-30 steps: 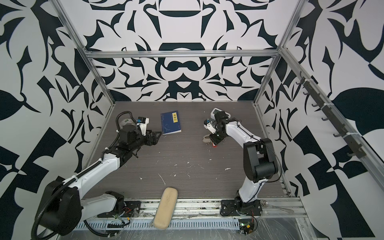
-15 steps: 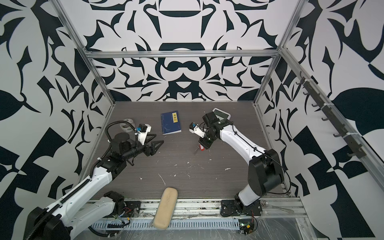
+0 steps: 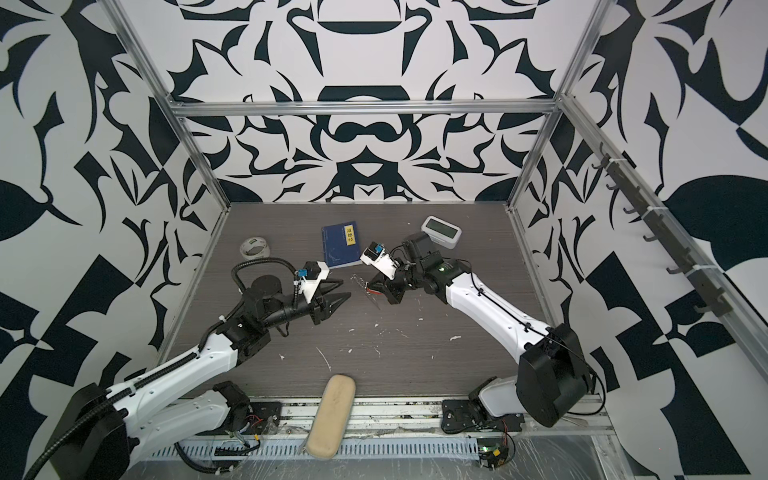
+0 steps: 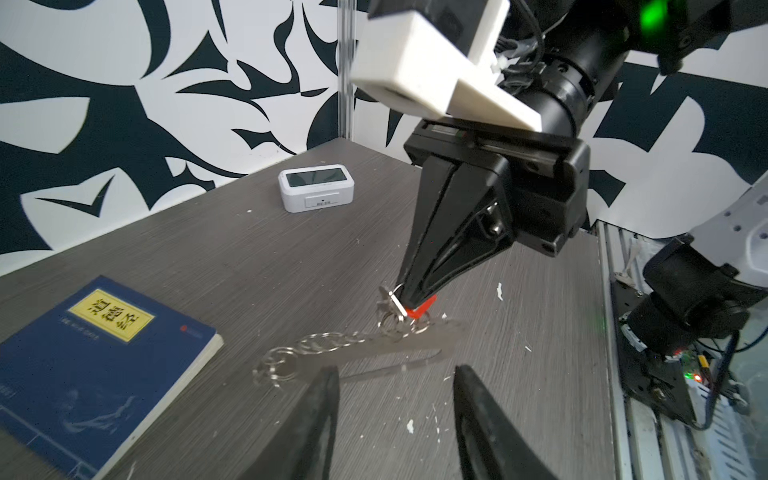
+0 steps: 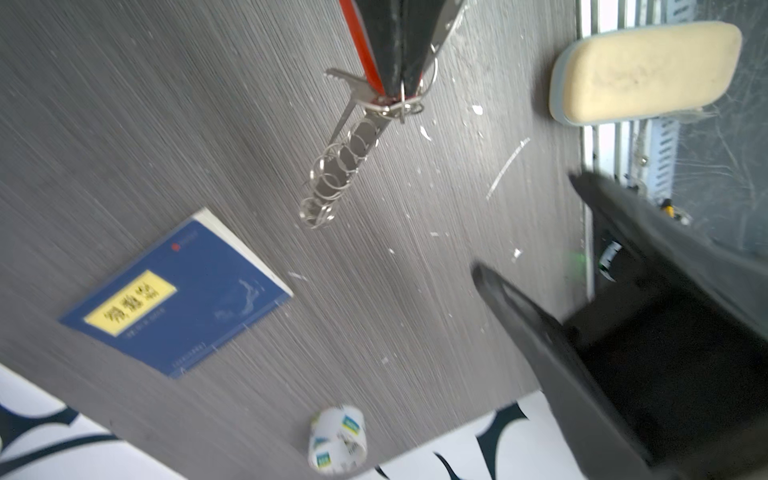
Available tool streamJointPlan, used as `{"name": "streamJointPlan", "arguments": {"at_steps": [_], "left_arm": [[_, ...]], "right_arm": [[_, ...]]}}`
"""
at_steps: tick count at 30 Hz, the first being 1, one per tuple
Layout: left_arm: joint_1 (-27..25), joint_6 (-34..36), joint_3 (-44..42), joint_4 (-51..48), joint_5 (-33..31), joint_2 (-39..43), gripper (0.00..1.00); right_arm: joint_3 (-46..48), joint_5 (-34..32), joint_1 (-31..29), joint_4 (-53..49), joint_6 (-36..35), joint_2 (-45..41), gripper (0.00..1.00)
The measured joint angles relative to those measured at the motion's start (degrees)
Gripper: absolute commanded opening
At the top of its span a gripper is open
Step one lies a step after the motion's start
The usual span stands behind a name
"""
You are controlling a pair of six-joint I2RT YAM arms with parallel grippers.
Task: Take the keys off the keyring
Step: 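Lift the key plate with the right gripper while the left gripper reaches in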
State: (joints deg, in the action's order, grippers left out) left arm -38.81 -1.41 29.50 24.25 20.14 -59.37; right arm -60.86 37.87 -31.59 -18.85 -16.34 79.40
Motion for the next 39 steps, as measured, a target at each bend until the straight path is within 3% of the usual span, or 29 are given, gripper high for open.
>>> {"name": "streamJointPlan", "arguments": {"at_steps": [13,31,35,39], "left_arm": [[-2.36,2.78,-1.62,6.91,-2.56,-4.5,0.4],[-2.56,5.2,-1.77,7.13,-2.6,-2.97,0.01],[-2.62,6.12,-1.77,6.62,-2.82,-2.49,0.01],[-2.62,6.8,-1.77,6.34,-3.08,-2.32,0.07]], "right_arm": [[0.57,5.73,-0.66,4.31,3.1,-2.23,0.0],[1.11,7.43,-0.74,4.59,1.33,-3.02,0.0],[1.25,7.58,-0.74,4.33,0.74,-3.34,0.0],[1.27,7.8,-0.74,4.02,0.09,-3.37,0.0]]}}
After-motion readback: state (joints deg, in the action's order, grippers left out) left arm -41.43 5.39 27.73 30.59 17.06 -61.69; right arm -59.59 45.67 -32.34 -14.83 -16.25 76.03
